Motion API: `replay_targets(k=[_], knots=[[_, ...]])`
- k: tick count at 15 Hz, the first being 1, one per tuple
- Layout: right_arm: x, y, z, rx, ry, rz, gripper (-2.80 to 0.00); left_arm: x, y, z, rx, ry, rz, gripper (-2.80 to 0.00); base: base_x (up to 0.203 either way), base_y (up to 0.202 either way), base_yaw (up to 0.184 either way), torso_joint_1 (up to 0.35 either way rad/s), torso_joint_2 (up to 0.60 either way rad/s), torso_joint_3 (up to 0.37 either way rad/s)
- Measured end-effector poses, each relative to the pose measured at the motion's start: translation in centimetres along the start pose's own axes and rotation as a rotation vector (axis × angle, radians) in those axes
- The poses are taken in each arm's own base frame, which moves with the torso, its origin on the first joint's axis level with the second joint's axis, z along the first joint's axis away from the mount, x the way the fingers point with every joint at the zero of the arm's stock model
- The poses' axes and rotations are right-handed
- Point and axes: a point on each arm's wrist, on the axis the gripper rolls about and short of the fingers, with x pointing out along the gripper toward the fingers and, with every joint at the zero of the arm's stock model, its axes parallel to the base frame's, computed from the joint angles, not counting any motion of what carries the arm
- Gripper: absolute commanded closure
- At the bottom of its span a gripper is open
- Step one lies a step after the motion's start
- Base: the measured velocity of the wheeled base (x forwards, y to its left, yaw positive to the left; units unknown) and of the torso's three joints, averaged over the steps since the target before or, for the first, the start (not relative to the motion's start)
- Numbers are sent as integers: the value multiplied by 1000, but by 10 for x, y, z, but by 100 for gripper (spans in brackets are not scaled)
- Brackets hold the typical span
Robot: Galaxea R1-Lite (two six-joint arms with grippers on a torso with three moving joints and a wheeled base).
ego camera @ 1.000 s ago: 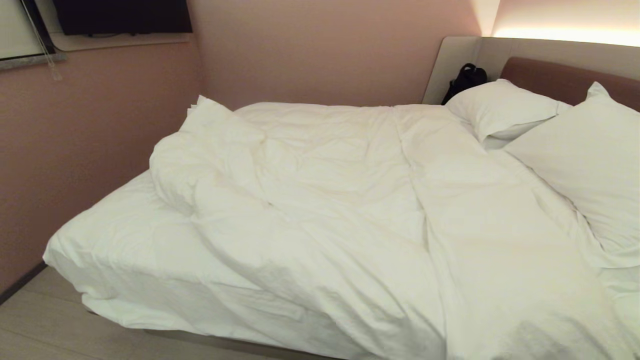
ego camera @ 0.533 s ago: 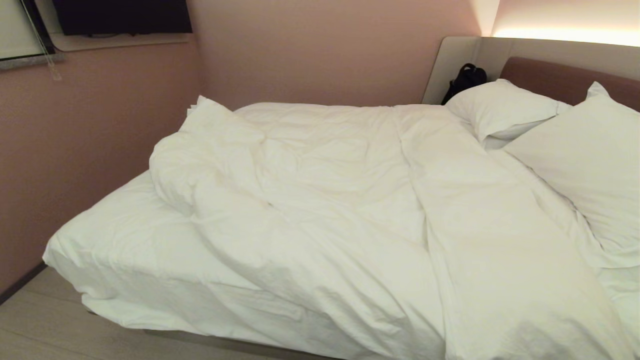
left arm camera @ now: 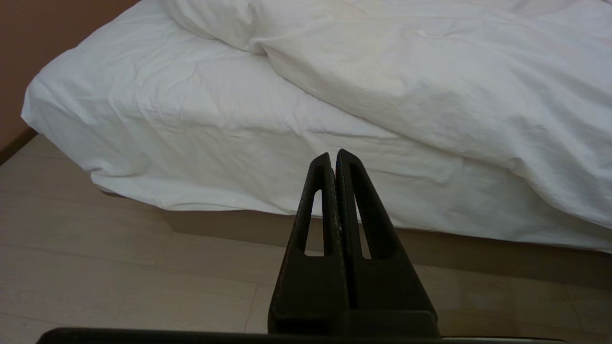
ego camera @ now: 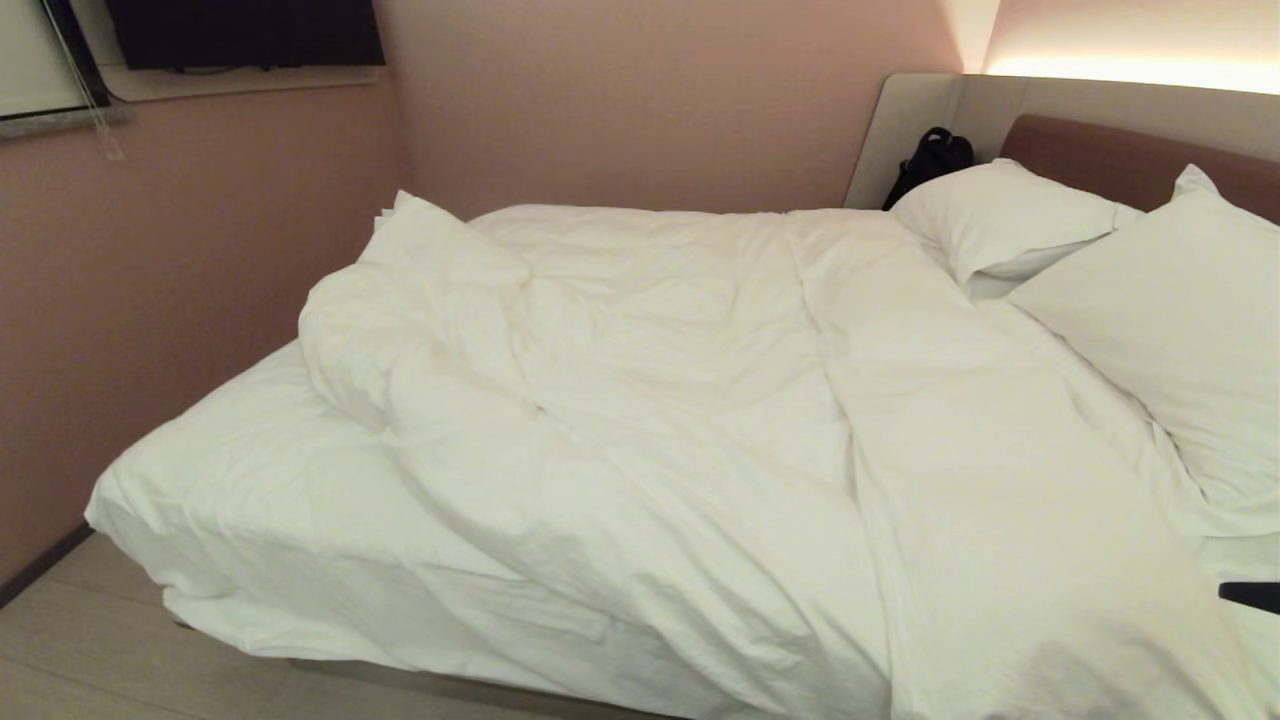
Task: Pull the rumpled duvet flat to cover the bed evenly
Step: Hold the folded corner of the quilt
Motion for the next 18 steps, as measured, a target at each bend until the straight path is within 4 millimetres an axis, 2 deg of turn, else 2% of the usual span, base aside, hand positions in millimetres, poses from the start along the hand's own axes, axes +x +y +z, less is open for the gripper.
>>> replay_targets(k=[4, 7, 12, 15, 18], knots=[[2, 58, 12, -82, 46, 152, 0, 0, 0, 0, 0, 0, 0, 0, 0, 0, 0, 0, 0, 0], [-7, 86, 10, -43, 58, 175, 0, 0, 0, 0, -1, 0, 0, 0, 0, 0, 0, 0, 0, 0], [-47, 102, 2, 120, 7, 110, 0, 0, 0, 0, 0, 0, 0, 0, 0, 0, 0, 0, 0, 0], [-75, 108, -18, 170, -36, 75, 0, 0, 0, 0, 0, 0, 0, 0, 0, 0, 0, 0, 0, 0], [-106, 115, -46, 125, -90, 112, 0, 0, 0, 0, 0, 0, 0, 0, 0, 0, 0, 0, 0, 0]])
